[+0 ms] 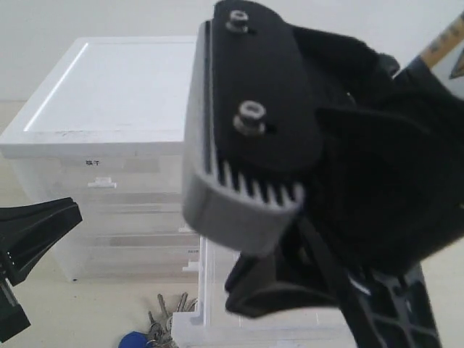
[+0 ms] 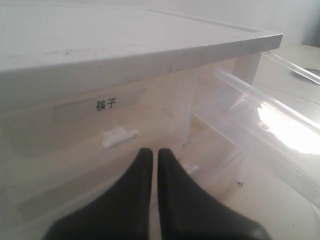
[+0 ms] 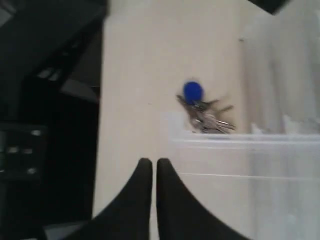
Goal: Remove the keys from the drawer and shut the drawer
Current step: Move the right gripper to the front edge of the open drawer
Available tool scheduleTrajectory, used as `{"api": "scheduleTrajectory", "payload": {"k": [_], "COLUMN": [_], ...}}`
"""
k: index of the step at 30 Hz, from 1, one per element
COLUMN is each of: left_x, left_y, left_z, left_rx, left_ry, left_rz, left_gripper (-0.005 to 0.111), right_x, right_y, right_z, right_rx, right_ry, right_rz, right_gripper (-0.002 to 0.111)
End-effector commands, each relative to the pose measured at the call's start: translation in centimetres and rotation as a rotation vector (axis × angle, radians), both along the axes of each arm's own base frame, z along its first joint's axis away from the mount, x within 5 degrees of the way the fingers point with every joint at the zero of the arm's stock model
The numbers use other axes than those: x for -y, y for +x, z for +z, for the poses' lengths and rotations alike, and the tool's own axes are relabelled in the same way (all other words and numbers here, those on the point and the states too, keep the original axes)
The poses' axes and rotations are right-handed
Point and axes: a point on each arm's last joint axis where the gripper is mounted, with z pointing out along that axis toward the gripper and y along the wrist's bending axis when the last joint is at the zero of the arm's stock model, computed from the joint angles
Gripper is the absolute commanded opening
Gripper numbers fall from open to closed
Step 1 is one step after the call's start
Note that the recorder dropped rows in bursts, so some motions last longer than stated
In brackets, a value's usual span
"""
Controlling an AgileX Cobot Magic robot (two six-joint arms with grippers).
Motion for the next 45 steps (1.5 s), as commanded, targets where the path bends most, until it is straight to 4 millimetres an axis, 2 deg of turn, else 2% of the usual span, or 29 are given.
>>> {"api": "scheduleTrajectory", "payload": {"k": [1,6,12,15,22,32,38,41,43,45], "left_x": [0.0,0.0,0.0,0.0,0.0,0.0,0.0,0.0,0.0,0.0], "left_y": [-0.1,-0.1,-0.1,-0.1,-0.1,-0.1,-0.1,-0.1,-0.1,-0.1], "left_z": [-0.2,-0.2,-0.2,-0.2,-0.2,-0.2,-0.2,-0.2,-0.2,-0.2], "left_rx": [-0.018,-0.019,-0.019,-0.019,-0.018,-0.015,-0.017,-0.017,-0.016,-0.016], "left_ry": [0.002,0.004,0.004,0.004,0.003,-0.001,0.001,0.003,0.002,0.002], "left_rz": [-0.003,-0.002,-0.002,-0.002,-0.003,-0.005,-0.003,-0.006,-0.007,-0.007], "left_gripper": [0.004,0.004,0.004,0.004,0.004,0.004,0.004,0.004,0.004,0.004], "right_x": [-0.3,-1.1,-1.3,-1.1,-1.2,0.9,1.7,2.3,2.4,2.2], "right_y": [-0.7,0.0,0.7,2.7,3.5,2.9,3.5,2.5,1.7,1.4], "right_z": [-1.3,-4.6,-5.7,-6.7,-6.6,-3.2,-3.1,-3.2,-3.2,-3.1], "right_rx": [-0.081,-0.102,-0.087,0.028,0.11,0.257,0.295,0.247,0.213,0.19], "right_ry": [-0.028,-0.096,-0.164,-0.248,-0.242,-0.132,-0.18,-0.227,-0.236,-0.198], "right_rz": [0.084,0.088,0.061,-0.088,-0.114,-0.155,-0.255,-0.165,-0.087,-0.062], "right_gripper": [0.0,0.0,0.0,0.0,0.0,0.0,0.0,0.001,0.01,0.029]}}
